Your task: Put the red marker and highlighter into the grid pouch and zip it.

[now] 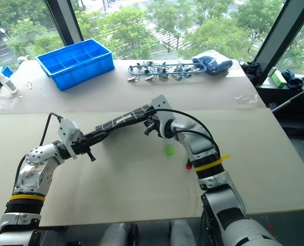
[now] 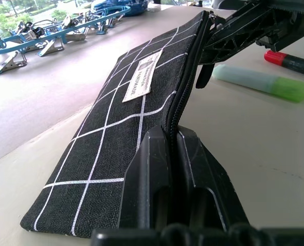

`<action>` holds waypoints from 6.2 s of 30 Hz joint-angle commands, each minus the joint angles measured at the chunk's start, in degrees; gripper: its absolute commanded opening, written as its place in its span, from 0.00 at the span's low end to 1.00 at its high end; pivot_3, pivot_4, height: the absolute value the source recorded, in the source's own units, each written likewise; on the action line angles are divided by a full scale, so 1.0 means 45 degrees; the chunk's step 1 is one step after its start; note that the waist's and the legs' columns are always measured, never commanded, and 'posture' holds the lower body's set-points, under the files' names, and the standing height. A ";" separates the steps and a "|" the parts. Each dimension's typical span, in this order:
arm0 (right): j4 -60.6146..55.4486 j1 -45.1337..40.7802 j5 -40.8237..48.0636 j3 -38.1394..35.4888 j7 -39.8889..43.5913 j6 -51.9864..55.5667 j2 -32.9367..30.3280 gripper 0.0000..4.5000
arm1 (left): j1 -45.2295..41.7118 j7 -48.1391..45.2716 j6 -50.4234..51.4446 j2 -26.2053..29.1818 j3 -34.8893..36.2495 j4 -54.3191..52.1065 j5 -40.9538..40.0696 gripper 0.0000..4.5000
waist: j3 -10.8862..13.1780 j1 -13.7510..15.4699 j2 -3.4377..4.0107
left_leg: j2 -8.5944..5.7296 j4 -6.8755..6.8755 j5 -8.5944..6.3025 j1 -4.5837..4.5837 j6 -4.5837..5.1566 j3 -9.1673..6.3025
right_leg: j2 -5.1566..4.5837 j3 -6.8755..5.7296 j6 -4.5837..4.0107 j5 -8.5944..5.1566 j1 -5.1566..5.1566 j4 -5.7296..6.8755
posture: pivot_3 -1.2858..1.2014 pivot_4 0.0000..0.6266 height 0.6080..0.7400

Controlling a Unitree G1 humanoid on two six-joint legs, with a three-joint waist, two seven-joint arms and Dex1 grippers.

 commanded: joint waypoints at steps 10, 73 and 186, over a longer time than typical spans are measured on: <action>0.0351 -0.1121 0.0070 0.1125 0.0413 0.0066 0.1537 0.00 | -0.0385 -0.0003 -0.0185 -0.0196 0.0069 0.0053 0.0002 0.00 | 0.0000 -0.0004 0.0000 | -0.0002 0.0002 0.0001 0.0001 -0.0002 0.0001 | 0.0000 -0.0003 0.0000 0.0000 0.0001 0.0003 | 0.52 0.24 1.00; -0.8978 0.4727 0.0599 -0.4470 -0.5039 0.9013 -0.2006 0.56 | -0.0493 0.0222 -0.0700 -0.1374 -0.0070 0.0695 0.0171 0.00 | -0.0001 0.0070 -0.0014 | -0.0021 0.0010 -0.0022 0.0056 0.0037 -0.0007 | 0.0001 0.0064 0.0005 -0.0002 0.0022 -0.0031 | 0.52 0.24 1.00; 0.0243 0.1295 -0.7739 0.2219 0.0892 -1.4286 -0.4246 0.65 | -0.1198 -0.3305 0.1771 0.0287 -0.1071 -0.0830 -0.0305 0.00 | -0.0007 0.0055 -0.0035 | -0.0012 0.0032 0.0013 0.0056 -0.0022 0.0051 | 0.0012 0.0086 0.0042 0.0016 0.0046 -0.0114 | 0.52 0.24 1.00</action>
